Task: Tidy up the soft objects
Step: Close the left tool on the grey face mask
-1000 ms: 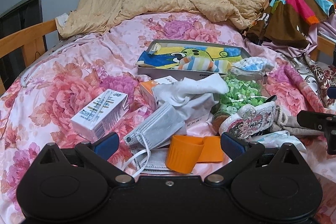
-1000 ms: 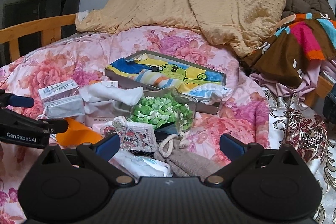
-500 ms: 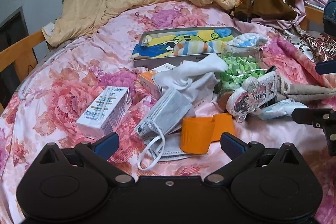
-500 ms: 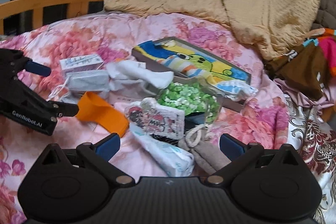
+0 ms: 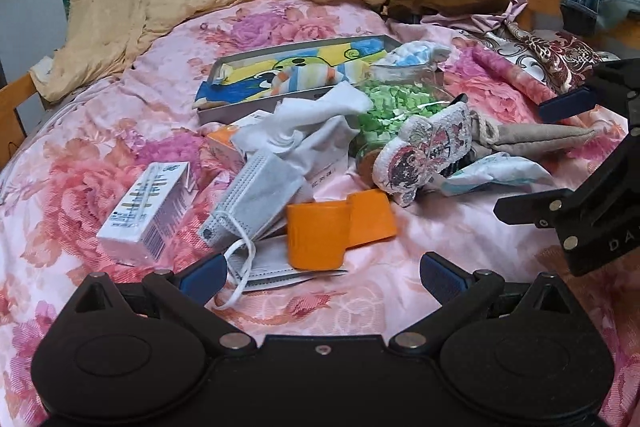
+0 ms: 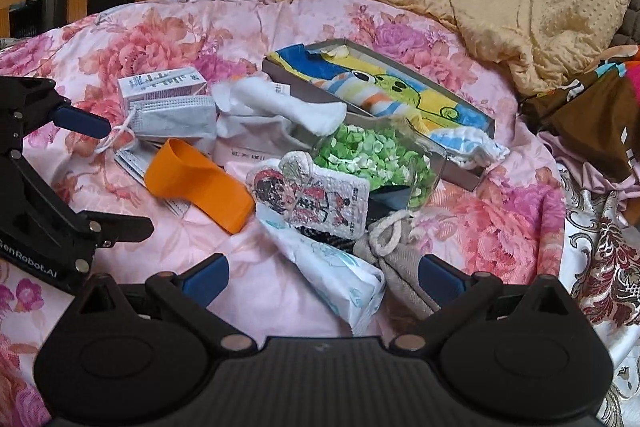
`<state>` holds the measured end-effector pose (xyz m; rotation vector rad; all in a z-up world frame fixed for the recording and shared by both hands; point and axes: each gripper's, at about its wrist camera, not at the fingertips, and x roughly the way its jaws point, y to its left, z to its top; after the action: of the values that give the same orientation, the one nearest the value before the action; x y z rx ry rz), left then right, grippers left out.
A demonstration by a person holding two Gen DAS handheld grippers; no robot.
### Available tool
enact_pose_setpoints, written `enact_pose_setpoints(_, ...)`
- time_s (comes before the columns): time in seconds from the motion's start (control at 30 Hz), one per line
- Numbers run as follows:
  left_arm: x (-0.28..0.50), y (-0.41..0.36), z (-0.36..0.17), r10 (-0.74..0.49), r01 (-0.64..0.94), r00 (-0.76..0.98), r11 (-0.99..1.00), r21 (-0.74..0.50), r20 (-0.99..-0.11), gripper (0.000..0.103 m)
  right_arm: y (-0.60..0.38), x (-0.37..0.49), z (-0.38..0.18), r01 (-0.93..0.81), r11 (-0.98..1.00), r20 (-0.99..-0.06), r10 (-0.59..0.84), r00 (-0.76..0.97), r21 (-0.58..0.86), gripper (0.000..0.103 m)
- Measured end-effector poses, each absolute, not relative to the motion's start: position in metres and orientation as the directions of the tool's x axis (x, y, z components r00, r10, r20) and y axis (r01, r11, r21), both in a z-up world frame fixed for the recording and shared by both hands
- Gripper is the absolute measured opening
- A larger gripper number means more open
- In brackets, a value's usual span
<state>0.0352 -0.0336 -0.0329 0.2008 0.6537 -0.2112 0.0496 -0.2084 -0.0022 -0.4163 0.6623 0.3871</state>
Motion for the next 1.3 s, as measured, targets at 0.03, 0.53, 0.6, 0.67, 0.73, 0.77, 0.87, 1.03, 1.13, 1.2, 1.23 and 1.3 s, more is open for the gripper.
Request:
enact_pose_setpoints(0.03, 0.036, -0.033, -0.033, -0.135, 0.260, 0.773, 0.959, 0.115, -0.619, 0.102, -0.209, 0.050, -0.002, -0.467, 0.850, -0.659, 0.208, 0.723, -0.244, 0.103)
enact_pose_setpoints(0.53, 0.059, -0.030, -0.034, -0.208, 0.269, 0.732, 0.963, -0.004, -0.649, 0.100, -0.214, 0.056, -0.004, -0.443, 0.867, -0.677, 0.186, 0.712, -0.228, 0.102)
enact_pose_setpoints(0.6, 0.062, -0.029, -0.035, -0.218, 0.254, 0.732, 0.966, -0.039, -0.645, 0.098, -0.213, 0.056, -0.005, -0.444, 0.867, -0.682, 0.183, 0.708, -0.228, 0.101)
enact_pose_setpoints(0.67, 0.067, -0.027, -0.036, -0.232, 0.236, 0.731, 0.968, -0.081, -0.642, 0.097, -0.213, 0.057, -0.006, -0.442, 0.868, -0.686, 0.181, 0.705, -0.226, 0.101)
enact_pose_setpoints(0.73, 0.070, -0.025, -0.038, -0.241, 0.217, 0.729, 0.969, -0.118, -0.640, 0.095, -0.212, 0.057, -0.007, -0.438, 0.871, -0.687, 0.178, 0.704, -0.223, 0.099)
enact_pose_setpoints(0.77, 0.072, -0.023, -0.038, -0.246, 0.209, 0.728, 0.969, -0.134, -0.640, 0.093, -0.212, 0.058, -0.006, -0.435, 0.873, -0.685, 0.178, 0.706, -0.222, 0.097)
enact_pose_setpoints(0.87, 0.075, -0.020, -0.041, -0.256, 0.190, 0.726, 0.967, -0.172, -0.638, 0.087, -0.214, 0.058, -0.005, -0.427, 0.880, -0.677, 0.185, 0.713, -0.209, 0.097)
enact_pose_setpoints(1.03, 0.080, -0.018, -0.046, -0.273, 0.175, 0.718, 0.961, -0.213, -0.641, 0.077, -0.214, 0.060, -0.006, -0.435, 0.877, -0.683, 0.191, 0.705, -0.203, 0.095)
enact_pose_setpoints(1.13, 0.080, -0.018, -0.047, -0.259, 0.154, 0.728, 0.964, -0.217, -0.635, 0.068, -0.213, 0.060, -0.007, -0.439, 0.875, -0.690, 0.192, 0.698, -0.202, 0.092)
enact_pose_setpoints(1.2, 0.078, -0.015, -0.047, -0.245, 0.137, 0.735, 0.967, -0.215, -0.632, 0.054, -0.212, 0.061, -0.008, -0.443, 0.874, -0.695, 0.192, 0.693, -0.201, 0.090)
enact_pose_setpoints(1.23, 0.076, -0.015, -0.047, -0.237, 0.129, 0.740, 0.968, -0.213, -0.629, 0.052, -0.211, 0.061, -0.009, -0.444, 0.873, -0.697, 0.192, 0.691, -0.200, 0.089)
enact_pose_setpoints(1.3, 0.074, -0.014, -0.047, -0.230, 0.125, 0.748, 0.970, -0.208, -0.623, 0.050, -0.211, 0.061, -0.010, -0.448, 0.872, -0.700, 0.193, 0.688, -0.199, 0.087)
